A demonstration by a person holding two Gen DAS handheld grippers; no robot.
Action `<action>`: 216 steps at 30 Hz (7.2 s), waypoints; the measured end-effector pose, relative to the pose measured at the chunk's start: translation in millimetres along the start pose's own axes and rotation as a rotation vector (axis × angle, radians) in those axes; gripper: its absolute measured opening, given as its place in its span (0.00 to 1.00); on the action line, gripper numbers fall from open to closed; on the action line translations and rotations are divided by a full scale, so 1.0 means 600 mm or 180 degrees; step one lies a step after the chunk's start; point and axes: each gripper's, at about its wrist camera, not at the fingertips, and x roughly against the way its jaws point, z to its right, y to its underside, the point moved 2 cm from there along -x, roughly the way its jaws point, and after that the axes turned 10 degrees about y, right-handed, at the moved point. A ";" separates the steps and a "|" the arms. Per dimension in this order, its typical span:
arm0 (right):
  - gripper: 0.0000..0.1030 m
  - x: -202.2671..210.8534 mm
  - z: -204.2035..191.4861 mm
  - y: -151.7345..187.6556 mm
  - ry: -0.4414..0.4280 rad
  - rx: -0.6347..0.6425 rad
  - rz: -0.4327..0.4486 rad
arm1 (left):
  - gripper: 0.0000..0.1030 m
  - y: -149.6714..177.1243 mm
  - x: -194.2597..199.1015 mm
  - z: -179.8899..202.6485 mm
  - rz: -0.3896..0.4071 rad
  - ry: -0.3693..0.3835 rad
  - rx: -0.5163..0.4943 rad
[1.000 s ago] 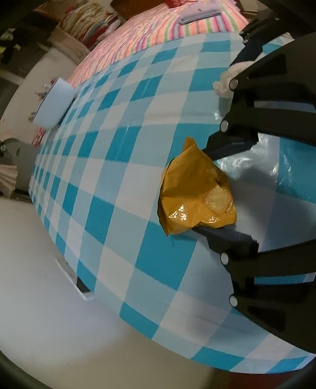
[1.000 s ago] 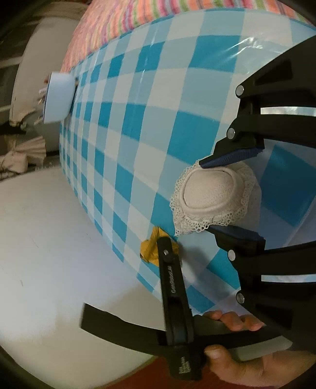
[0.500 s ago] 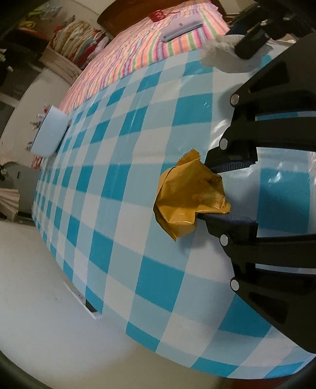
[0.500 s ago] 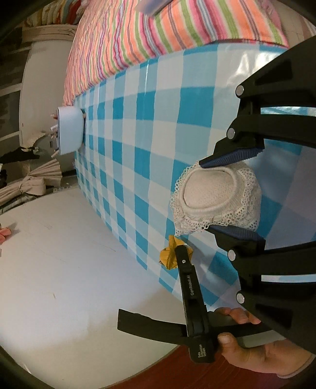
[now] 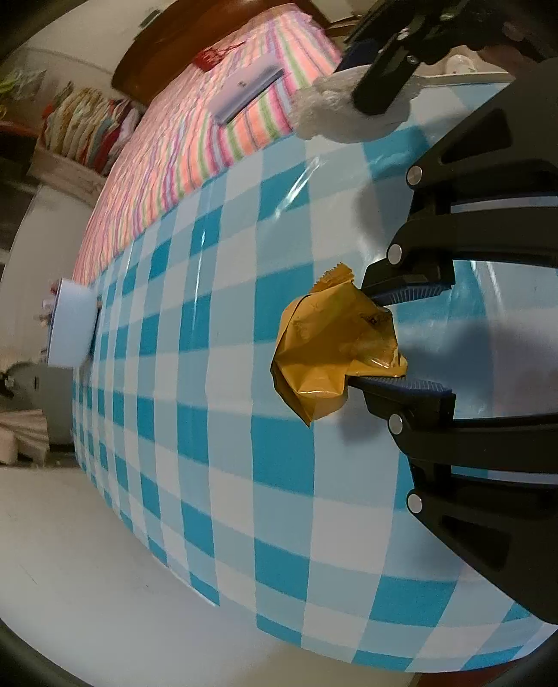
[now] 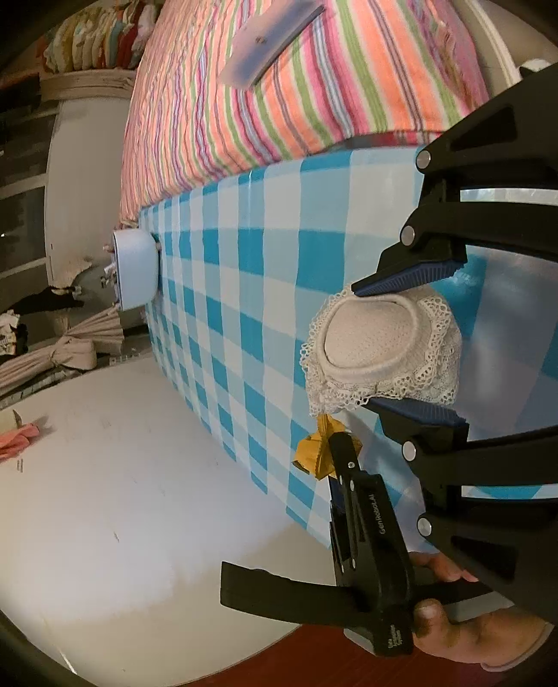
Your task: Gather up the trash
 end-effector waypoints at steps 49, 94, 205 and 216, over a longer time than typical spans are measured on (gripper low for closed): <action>0.45 0.240 0.262 0.152 0.0912 -0.0933 0.0598 | 0.29 0.100 -0.040 0.370 -0.0213 0.0570 -0.1212; 0.68 0.391 0.337 0.204 0.1336 -0.1792 0.1736 | 0.81 0.179 -0.031 0.528 -0.0173 0.0822 -0.1883; 0.70 0.427 0.168 0.321 0.1302 -0.1442 0.0873 | 0.94 0.329 0.184 0.425 0.0301 0.0193 -0.1953; 0.70 0.427 0.170 0.322 0.1301 -0.1445 0.0873 | 0.94 0.325 0.178 0.407 0.0280 0.0004 -0.1946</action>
